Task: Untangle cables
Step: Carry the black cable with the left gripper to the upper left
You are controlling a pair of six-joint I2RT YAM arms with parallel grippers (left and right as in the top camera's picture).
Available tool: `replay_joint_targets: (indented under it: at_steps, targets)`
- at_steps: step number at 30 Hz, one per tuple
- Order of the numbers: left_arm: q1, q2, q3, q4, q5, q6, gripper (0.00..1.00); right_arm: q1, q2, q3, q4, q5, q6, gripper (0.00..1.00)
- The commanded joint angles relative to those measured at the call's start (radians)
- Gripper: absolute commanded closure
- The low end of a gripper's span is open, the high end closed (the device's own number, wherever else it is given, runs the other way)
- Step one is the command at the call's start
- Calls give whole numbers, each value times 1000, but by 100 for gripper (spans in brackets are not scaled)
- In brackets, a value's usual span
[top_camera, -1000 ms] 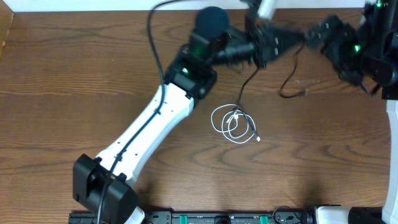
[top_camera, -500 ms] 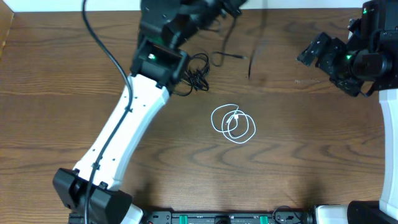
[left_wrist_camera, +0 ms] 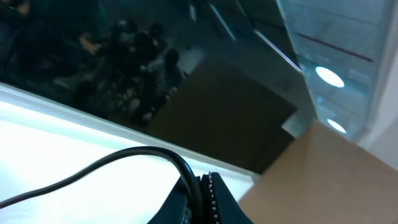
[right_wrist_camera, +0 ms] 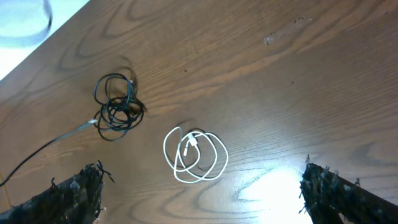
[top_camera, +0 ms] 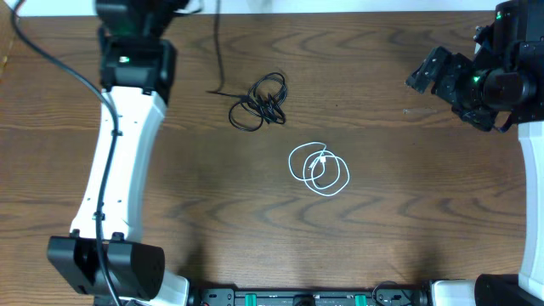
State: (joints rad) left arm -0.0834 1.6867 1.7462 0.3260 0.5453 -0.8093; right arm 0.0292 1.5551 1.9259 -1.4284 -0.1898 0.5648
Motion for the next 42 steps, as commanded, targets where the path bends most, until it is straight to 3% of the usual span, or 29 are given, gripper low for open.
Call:
replay_joint_targets:
  at_steps: [1, 8, 15, 24, 35, 38, 42]
  targets:
    - [58, -15, 19, 11, 35, -24, 93, -3, -7, -3, 0, 4, -21, 1]
    - [168, -12, 19, -103, 84, -22, 92, -3, -7, -3, 3, 4, -20, 1]
    - [183, -7, 19, -258, 121, 100, 93, -2, -6, -3, 15, 3, -20, 1]
    - [181, 5, 18, -289, 107, 284, 93, -2, -6, -3, 10, 4, -20, 1]
    - [287, 105, 18, -328, 82, 333, 93, -1, -6, -3, 3, 4, -21, 1]
    - [332, 136, 18, -384, 60, 395, 92, -2, -6, -3, 3, 4, -21, 1]
    - [384, 183, 18, -520, 15, 570, 92, -2, -6, -3, -1, 4, -20, 1]
